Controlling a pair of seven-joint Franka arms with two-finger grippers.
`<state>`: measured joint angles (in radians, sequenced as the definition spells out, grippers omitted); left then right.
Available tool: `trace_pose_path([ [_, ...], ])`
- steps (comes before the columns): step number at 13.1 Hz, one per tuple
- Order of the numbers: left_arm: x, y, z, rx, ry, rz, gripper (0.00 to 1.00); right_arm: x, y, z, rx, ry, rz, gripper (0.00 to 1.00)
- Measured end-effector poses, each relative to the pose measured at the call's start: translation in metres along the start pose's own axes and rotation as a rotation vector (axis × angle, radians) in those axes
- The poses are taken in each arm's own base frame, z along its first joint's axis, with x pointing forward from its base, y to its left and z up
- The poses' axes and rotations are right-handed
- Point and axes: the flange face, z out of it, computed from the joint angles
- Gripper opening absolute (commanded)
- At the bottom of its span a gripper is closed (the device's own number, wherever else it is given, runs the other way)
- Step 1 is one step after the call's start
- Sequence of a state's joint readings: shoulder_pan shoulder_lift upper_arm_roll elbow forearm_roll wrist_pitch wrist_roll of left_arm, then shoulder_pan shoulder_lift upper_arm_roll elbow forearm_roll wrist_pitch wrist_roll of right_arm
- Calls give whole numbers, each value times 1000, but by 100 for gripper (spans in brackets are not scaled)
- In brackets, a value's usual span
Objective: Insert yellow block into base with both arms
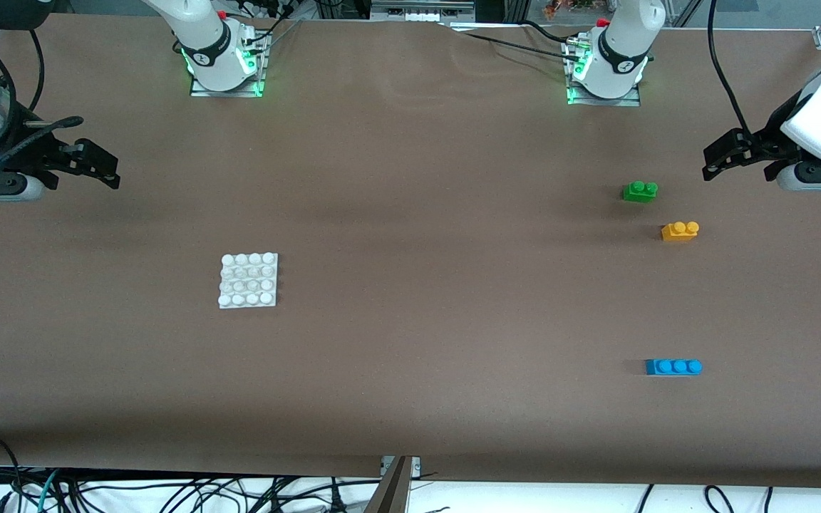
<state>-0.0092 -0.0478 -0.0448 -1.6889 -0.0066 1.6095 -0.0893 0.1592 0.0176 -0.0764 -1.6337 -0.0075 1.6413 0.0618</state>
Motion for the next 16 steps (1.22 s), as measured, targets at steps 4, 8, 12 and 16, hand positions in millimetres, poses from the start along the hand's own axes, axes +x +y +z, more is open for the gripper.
trace_pose_path([
  [4,0,0,-1,0,1,0,100,1,0,-1,0,11,0,100],
  [8,0,-1,-1,0,3,-2,100,1,0,-1,0,12,0,100],
  [12,0,-1,-2,0,3,-3,100,1,0,-1,0,13,0,100],
  [16,0,-2,-1,0,0,-3,100,1,0,-1,0,13,0,100],
])
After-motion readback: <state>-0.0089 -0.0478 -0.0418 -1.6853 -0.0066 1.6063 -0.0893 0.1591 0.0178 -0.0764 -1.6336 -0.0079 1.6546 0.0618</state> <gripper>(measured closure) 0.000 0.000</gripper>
